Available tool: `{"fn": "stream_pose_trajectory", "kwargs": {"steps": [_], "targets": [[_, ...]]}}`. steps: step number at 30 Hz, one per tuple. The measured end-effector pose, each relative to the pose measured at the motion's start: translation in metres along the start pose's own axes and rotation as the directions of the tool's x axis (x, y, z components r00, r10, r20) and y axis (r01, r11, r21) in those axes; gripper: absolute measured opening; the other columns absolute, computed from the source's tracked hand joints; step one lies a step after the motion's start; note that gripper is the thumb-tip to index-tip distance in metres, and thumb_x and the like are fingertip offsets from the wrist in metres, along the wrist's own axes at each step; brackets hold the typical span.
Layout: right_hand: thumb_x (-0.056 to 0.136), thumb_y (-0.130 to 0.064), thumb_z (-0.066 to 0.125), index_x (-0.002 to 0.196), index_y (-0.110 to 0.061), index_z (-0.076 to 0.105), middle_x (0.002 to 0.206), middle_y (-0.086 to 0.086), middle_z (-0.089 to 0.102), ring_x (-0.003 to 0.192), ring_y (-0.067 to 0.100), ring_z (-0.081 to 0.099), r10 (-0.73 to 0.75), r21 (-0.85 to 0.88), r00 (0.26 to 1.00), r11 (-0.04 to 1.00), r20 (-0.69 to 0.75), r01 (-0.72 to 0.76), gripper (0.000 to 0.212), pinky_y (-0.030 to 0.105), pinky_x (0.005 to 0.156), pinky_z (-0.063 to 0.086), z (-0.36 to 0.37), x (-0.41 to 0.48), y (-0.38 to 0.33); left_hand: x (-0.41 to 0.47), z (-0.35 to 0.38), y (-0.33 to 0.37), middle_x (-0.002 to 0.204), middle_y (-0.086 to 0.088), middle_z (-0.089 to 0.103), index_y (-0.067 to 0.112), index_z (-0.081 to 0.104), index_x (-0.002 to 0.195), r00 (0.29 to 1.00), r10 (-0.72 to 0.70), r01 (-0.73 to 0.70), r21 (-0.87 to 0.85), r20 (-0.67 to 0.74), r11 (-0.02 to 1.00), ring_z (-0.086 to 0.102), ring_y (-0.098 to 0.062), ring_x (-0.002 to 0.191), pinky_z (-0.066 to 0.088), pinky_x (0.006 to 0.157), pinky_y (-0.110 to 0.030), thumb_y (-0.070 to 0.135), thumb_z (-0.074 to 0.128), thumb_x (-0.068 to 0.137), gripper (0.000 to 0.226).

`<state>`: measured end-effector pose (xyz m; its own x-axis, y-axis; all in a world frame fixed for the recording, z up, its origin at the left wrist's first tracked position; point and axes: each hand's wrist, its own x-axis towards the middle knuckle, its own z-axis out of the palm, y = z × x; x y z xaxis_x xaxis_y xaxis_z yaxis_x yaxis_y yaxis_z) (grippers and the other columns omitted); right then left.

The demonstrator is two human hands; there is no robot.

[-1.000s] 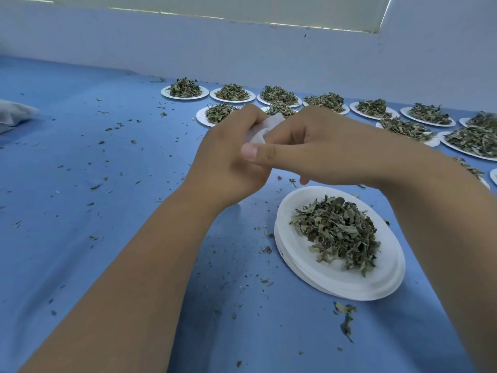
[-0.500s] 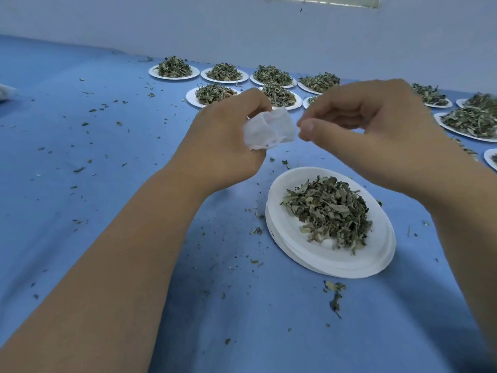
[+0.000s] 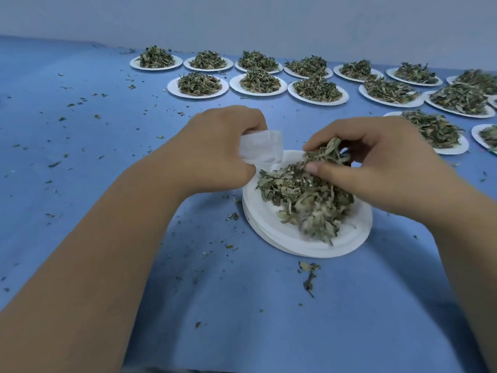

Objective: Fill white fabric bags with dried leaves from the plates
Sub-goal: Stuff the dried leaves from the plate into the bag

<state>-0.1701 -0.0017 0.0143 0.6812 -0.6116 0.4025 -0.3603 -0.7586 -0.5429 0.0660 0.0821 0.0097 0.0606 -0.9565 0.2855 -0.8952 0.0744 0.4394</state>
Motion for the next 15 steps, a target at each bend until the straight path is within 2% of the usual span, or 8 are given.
{"fn": "stream_pose_trajectory", "kwargs": {"steps": [2, 5, 8, 11, 15], "targets": [[0.081, -0.031, 0.084, 0.092, -0.040, 0.075, 0.078, -0.029, 0.067, 0.067, -0.008, 0.061, 0.027, 0.034, 0.998, 0.999, -0.063, -0.024, 0.017, 0.003, 0.063, 0.042, -0.001, 0.000, 0.001, 0.001, 0.003, 0.003, 0.092, 0.013, 0.057, 0.033, 0.057, 0.098, 1.000, -0.004, 0.004, 0.035, 0.010, 0.999, 0.054, -0.006, 0.082, 0.036, 0.062, -0.026, 0.014, 0.068, 0.072, 0.034], [0.080, -0.032, 0.084, 0.097, -0.037, 0.069, 0.088, -0.026, 0.072, 0.083, -0.004, 0.067, 0.036, 0.062, 0.996, 0.998, -0.080, -0.031, 0.023, 0.013, 0.075, 0.051, 0.007, 0.001, -0.004, 0.003, 0.007, 0.010, 0.086, 0.013, 0.055, 0.030, 0.055, 0.097, 1.000, 0.002, -0.003, 0.072, 0.018, 0.997, 0.052, -0.004, 0.078, 0.030, 0.062, -0.023, 0.015, 0.070, 0.073, 0.032], [0.080, -0.031, 0.083, 0.093, -0.031, 0.059, 0.091, -0.021, 0.075, 0.084, 0.001, 0.067, 0.027, 0.077, 0.992, 0.997, -0.121, -0.018, 0.027, 0.019, 0.075, 0.051, 0.013, 0.004, -0.008, 0.003, 0.009, 0.014, 0.080, 0.009, 0.055, 0.031, 0.051, 0.096, 1.000, 0.007, -0.008, 0.083, 0.019, 0.997, 0.051, -0.009, 0.073, 0.029, 0.058, -0.027, 0.015, 0.069, 0.072, 0.034], [0.078, -0.030, 0.084, 0.088, -0.029, 0.068, 0.096, -0.010, 0.074, 0.089, 0.008, 0.070, 0.030, 0.151, 0.988, 0.989, -0.152, -0.007, 0.019, 0.040, 0.082, 0.057, 0.015, 0.006, -0.010, 0.003, 0.009, 0.017, 0.079, 0.007, 0.055, 0.033, 0.047, 0.095, 1.000, 0.026, -0.025, 0.065, -0.011, 0.998, 0.052, -0.015, 0.071, 0.033, 0.056, -0.030, 0.020, 0.069, 0.072, 0.034], [0.074, -0.030, 0.085, 0.081, -0.031, 0.072, 0.092, -0.009, 0.070, 0.083, 0.011, 0.070, 0.028, 0.177, 0.984, 0.984, -0.175, 0.003, 0.014, 0.042, 0.079, 0.058, 0.019, 0.005, -0.011, 0.004, 0.014, 0.019, 0.081, 0.007, 0.057, 0.033, 0.046, 0.099, 1.000, 0.028, -0.027, 0.048, -0.008, 0.998, 0.054, -0.016, 0.070, 0.042, 0.057, -0.034, 0.028, 0.069, 0.073, 0.035]]}}
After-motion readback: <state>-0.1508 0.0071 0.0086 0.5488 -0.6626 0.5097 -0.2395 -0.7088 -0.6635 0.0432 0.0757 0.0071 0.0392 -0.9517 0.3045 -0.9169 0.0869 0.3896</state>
